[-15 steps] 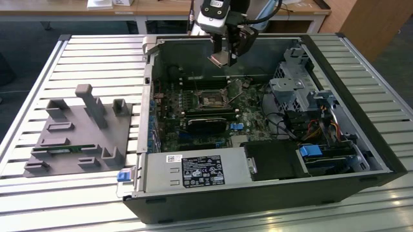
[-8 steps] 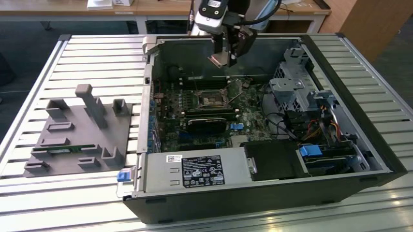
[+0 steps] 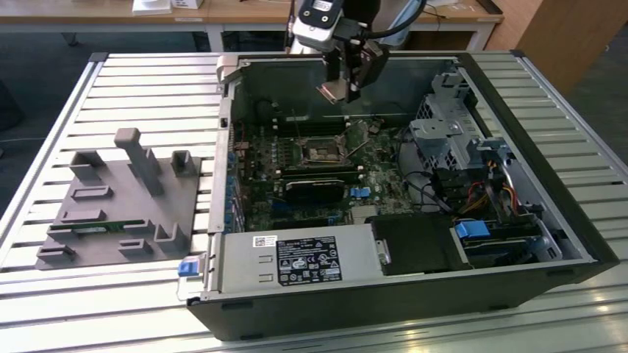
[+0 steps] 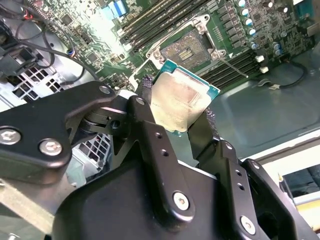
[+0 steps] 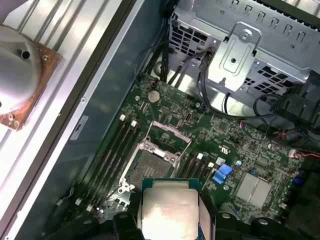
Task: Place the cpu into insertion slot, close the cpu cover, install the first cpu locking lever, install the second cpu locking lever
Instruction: 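Place the cpu into insertion slot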
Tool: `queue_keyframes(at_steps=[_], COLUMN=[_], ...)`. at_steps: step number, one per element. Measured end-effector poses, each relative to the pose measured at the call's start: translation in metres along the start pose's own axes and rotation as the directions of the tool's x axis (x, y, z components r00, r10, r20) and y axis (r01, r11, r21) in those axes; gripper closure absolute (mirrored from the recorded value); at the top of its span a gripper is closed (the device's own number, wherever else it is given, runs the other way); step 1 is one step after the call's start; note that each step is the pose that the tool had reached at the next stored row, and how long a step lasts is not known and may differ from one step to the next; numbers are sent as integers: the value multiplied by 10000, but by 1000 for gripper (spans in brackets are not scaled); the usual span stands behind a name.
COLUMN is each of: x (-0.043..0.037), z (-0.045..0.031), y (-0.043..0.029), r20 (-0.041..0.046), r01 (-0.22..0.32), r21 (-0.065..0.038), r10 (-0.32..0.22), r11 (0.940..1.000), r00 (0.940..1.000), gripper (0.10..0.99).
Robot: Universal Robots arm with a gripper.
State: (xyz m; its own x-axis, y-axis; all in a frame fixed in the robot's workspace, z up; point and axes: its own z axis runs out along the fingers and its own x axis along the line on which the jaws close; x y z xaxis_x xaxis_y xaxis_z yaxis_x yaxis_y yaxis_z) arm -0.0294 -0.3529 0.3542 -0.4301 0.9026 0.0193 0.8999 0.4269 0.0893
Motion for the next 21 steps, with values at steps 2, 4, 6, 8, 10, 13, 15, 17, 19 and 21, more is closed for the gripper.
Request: queue_keyframes(at_steps=[2, 4, 6, 8, 10, 13, 15, 17, 19, 21], x=[0, 0, 0, 0, 0, 0, -1, 0, 2, 5], z=[2, 4, 5, 10, 12, 25, 37, 49, 59, 67], y=[0, 0, -1, -1, -1, -2, -3, -4, -4, -3], r20=[11, 22, 33, 45, 56, 67, 79, 95, 112, 131], r01=[-125, -250, -372, -514, -623, -744, -879, -1061, -1258, -1445], r21=[-3, -6, -8, -12, -13, -16, -20, -25, -32, -37], r10=[125, 250, 372, 514, 623, 744, 879, 1061, 1258, 1445], r11=[9999, 9997, 9993, 9987, 9981, 9972, 9961, 9944, 9920, 9895], r00=[9999, 9997, 9993, 9987, 9980, 9972, 9961, 9943, 9920, 9894], gripper=[549, 549, 549, 549, 549, 549, 549, 549, 549, 549])
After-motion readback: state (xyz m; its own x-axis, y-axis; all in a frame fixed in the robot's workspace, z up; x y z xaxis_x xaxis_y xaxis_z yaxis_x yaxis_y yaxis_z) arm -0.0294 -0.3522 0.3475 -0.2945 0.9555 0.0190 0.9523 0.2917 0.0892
